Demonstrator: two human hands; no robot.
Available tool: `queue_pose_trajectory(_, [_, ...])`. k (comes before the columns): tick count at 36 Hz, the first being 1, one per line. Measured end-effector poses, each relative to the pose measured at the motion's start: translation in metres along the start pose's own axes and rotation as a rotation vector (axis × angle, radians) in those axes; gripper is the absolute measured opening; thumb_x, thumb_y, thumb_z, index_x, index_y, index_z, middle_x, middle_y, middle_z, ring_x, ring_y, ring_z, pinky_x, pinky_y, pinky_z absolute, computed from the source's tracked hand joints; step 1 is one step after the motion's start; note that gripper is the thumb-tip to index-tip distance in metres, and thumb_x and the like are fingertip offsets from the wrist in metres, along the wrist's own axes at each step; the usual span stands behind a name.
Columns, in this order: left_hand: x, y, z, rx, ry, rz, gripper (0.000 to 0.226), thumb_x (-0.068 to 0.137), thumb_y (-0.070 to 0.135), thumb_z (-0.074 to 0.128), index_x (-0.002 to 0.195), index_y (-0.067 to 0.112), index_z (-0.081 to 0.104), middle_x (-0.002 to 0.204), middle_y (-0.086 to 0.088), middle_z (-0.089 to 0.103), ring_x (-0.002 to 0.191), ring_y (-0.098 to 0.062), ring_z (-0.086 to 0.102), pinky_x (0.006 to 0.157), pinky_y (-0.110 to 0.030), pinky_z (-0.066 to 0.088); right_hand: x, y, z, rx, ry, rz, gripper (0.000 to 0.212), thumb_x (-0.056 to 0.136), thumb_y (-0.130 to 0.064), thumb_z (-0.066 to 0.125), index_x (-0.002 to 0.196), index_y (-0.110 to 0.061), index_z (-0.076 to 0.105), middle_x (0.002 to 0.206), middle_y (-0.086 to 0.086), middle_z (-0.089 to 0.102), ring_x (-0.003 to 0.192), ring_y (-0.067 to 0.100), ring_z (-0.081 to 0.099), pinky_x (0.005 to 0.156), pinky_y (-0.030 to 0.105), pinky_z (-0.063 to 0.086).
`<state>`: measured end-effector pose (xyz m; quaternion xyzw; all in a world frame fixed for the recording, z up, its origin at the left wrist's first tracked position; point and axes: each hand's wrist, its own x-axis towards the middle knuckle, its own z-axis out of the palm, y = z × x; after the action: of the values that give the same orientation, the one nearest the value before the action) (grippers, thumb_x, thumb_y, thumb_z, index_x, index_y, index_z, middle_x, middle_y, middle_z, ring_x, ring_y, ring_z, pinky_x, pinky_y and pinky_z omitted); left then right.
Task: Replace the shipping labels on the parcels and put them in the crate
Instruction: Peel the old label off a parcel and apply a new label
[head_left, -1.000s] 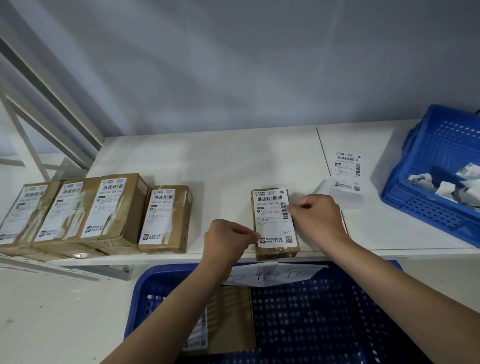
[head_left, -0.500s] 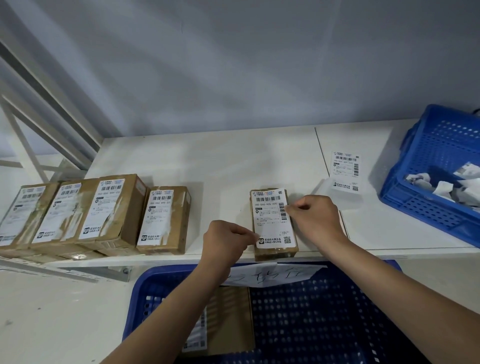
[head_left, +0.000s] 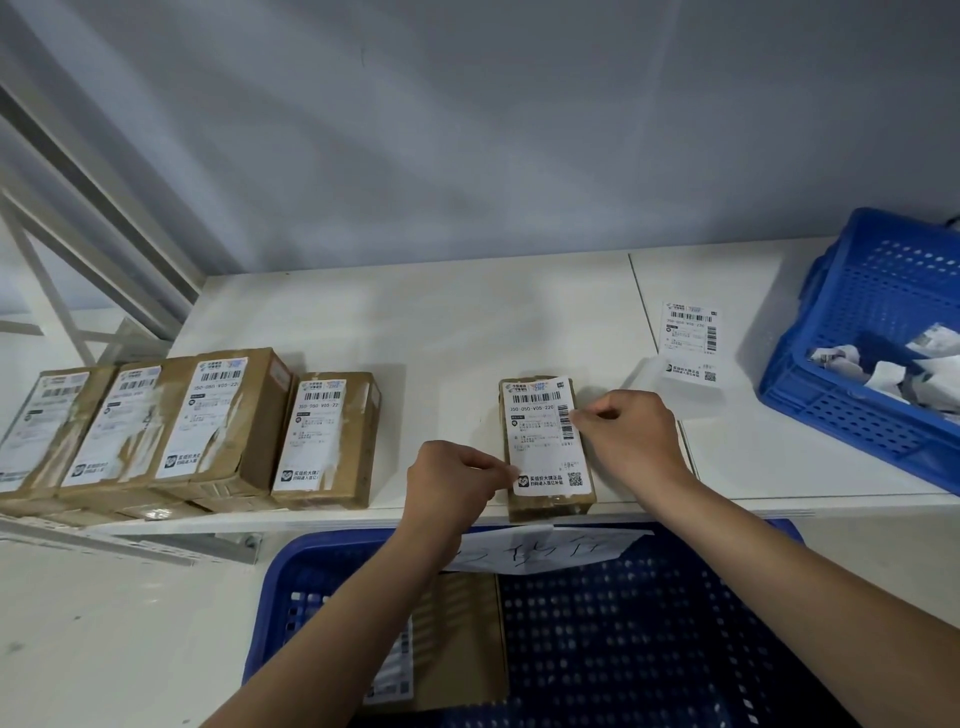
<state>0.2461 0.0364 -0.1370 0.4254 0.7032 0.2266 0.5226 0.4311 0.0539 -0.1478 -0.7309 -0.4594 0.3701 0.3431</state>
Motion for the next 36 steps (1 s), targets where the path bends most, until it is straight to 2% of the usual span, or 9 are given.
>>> queue_pose_trajectory(6, [0.0001,0.0004,0.0003,0.001,-0.004,-0.008,0.01,0.085,0.02,0.083,0.09,0.012,0.082,0.101,-0.002,0.078,0.081,-0.015,0.067,0.043,-0.01,0.043,0.0005,0.0007,0.0002,0.013,-0.003,0.002,0.008,0.091,-0.013,0.07,0.086,-0.017,0.075,0.073,-0.019,0.062,0.067,-0.009,0.054,0.051,-0.002,0.036])
queue_pose_trajectory(13, [0.0009,0.0004,0.0003,0.019,0.002,-0.003,0.009,0.085,0.022,0.083,0.088,0.014,0.082,0.099,0.0,0.078,0.082,-0.015,0.069,0.047,-0.011,0.043,0.0016,0.0012,0.001,0.0,-0.004,0.008,0.013,0.091,-0.015,0.071,0.081,-0.022,0.071,0.076,-0.015,0.065,0.069,-0.007,0.055,0.052,-0.002,0.037])
queue_pose_trajectory(22, [0.0013,-0.0002,0.0012,0.031,0.003,0.008,0.009,0.085,0.019,0.083,0.089,0.012,0.082,0.102,-0.002,0.078,0.078,-0.013,0.067,0.047,-0.011,0.046,0.0046,0.0042,0.0023,-0.023,0.002,-0.001,0.005,0.092,-0.015,0.07,0.09,-0.015,0.075,0.074,-0.019,0.06,0.07,-0.009,0.053,0.054,-0.004,0.035])
queue_pose_trajectory(25, [0.0014,-0.0003,0.0016,0.04,0.007,0.013,0.009,0.085,0.018,0.083,0.09,0.011,0.082,0.101,-0.003,0.078,0.076,-0.012,0.066,0.044,-0.009,0.045,0.0052,0.0049,0.0029,-0.034,0.002,-0.002,0.005,0.091,-0.016,0.071,0.089,-0.015,0.075,0.076,-0.014,0.063,0.071,-0.008,0.054,0.053,-0.003,0.035])
queue_pose_trajectory(31, [0.0022,-0.0011,0.0023,0.052,0.014,0.011,0.009,0.084,0.02,0.083,0.089,0.012,0.083,0.097,0.002,0.078,0.078,-0.012,0.067,0.052,-0.013,0.046,0.0062,0.0064,0.004,-0.046,0.006,-0.004,0.004,0.09,-0.016,0.072,0.087,-0.015,0.075,0.075,-0.015,0.063,0.071,-0.006,0.056,0.054,-0.001,0.038])
queue_pose_trajectory(36, [0.0029,-0.0018,0.0028,0.07,0.032,0.009,0.007,0.083,0.02,0.084,0.086,0.015,0.083,0.091,0.005,0.077,0.076,-0.012,0.068,0.051,-0.014,0.044,0.0068,0.0063,0.0049,-0.05,0.009,-0.015,0.004,0.089,-0.015,0.073,0.087,-0.013,0.075,0.075,-0.014,0.064,0.07,-0.006,0.056,0.055,0.0,0.038])
